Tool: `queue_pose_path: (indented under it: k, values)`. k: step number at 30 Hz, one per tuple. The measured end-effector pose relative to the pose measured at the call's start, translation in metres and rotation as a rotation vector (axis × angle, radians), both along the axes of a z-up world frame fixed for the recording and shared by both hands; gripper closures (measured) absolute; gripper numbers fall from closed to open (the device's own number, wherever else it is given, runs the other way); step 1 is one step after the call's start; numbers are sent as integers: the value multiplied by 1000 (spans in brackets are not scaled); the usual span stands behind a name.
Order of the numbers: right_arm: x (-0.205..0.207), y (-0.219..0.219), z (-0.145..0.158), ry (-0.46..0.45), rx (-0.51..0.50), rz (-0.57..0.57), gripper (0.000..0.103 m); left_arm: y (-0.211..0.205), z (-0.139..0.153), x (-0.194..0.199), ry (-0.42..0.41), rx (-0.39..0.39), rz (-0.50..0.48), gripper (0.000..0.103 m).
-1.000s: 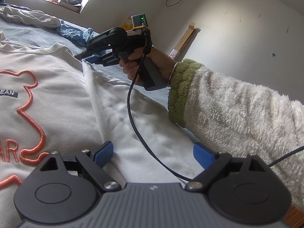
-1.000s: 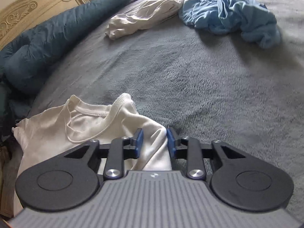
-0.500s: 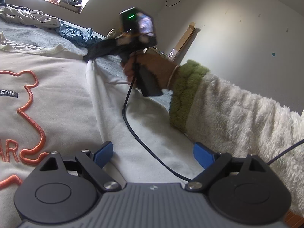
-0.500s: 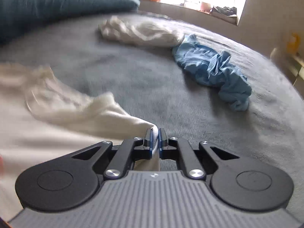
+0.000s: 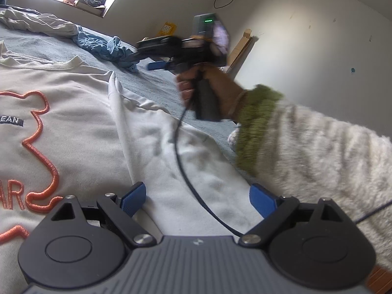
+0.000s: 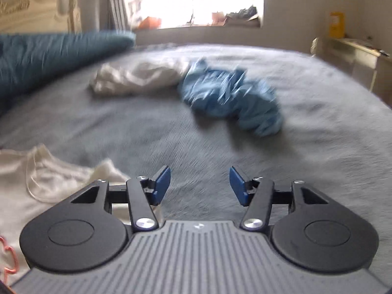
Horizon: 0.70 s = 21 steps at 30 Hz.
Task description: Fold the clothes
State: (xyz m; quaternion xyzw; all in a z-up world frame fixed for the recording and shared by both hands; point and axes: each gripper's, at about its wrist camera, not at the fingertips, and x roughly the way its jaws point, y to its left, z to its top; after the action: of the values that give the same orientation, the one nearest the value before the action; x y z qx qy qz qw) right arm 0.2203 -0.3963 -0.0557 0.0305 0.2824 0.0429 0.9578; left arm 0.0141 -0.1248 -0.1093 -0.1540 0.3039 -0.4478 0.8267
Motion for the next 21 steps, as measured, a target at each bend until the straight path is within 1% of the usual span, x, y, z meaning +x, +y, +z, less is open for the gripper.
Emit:
queue_pose_path:
  k: [2,4,6,7,9,10,11,13,15,17,20,21]
  values:
    - [-10,-8,10,31,-12,-22,51,0,0,0,0,1,0,10]
    - [-25,-11,14,96,-9,2,55,0,0,0,0,0,-1,10]
    - [-41,-12,13,166,1,40,66,0,-1,0,1,-1,-1,10]
    - [-50,-11,10,202,8,67,67,0,-1,0,0,-1,-1,10]
    - [-63,-12,-4,281,16,82,69,1,-1,0,1,-4,-2,10]
    - [-67,-14,-14,330,3,67,71,2,-1,1,3,-9,-2,10]
    - [-70,-17,-25,373,-35,27,72,3,-1,2,7,-15,-3,10]
    - [-80,-32,-27,375,-37,-73,72,4,-2,4,13,-25,-5,10]
    - [-95,-41,-16,362,-59,-169,72,5,-2,5,19,-35,-6,10]
    - [-122,-44,-1,341,-38,-176,73,7,-2,4,25,-43,-8,10]
    - [-173,-40,23,309,2,-158,73,10,0,6,43,-54,-7,10]
    - [-193,-35,29,300,10,-144,73,12,3,4,37,-54,18,10]
